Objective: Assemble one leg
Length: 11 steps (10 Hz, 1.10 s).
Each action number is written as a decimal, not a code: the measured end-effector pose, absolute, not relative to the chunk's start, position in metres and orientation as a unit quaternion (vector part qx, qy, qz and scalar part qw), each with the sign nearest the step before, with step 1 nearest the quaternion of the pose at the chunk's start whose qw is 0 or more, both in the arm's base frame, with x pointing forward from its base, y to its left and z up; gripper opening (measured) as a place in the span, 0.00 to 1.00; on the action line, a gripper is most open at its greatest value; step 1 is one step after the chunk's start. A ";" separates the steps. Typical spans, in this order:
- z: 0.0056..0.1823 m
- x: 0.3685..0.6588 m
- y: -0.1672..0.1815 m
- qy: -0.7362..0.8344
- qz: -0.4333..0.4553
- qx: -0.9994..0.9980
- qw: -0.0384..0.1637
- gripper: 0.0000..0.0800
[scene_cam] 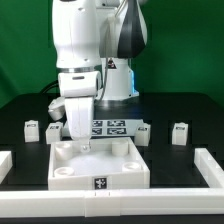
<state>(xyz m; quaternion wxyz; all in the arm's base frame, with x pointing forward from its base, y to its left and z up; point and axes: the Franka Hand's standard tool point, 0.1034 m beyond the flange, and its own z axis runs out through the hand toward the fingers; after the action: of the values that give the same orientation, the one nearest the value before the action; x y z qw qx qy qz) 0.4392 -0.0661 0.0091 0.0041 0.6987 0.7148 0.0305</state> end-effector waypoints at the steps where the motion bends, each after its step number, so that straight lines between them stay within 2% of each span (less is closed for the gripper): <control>1: 0.009 0.439 -0.066 0.714 0.030 0.700 0.004 0.48; 2: 0.009 0.439 -0.067 0.713 0.030 0.700 0.004 0.24; 3: 0.009 0.439 -0.067 0.712 0.030 0.701 0.004 0.24; 4: 0.009 0.439 -0.067 0.711 0.030 0.703 0.004 0.08; 11: 0.010 0.439 -0.066 0.705 0.029 0.708 0.003 0.08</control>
Offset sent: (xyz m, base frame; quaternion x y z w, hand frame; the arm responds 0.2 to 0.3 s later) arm 0.0000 0.0000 0.0000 0.0000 0.0000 0.0000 1.0000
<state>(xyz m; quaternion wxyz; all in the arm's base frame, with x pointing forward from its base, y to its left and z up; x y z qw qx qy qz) 0.4392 -0.0659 0.0096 0.0030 0.7082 0.7054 0.0293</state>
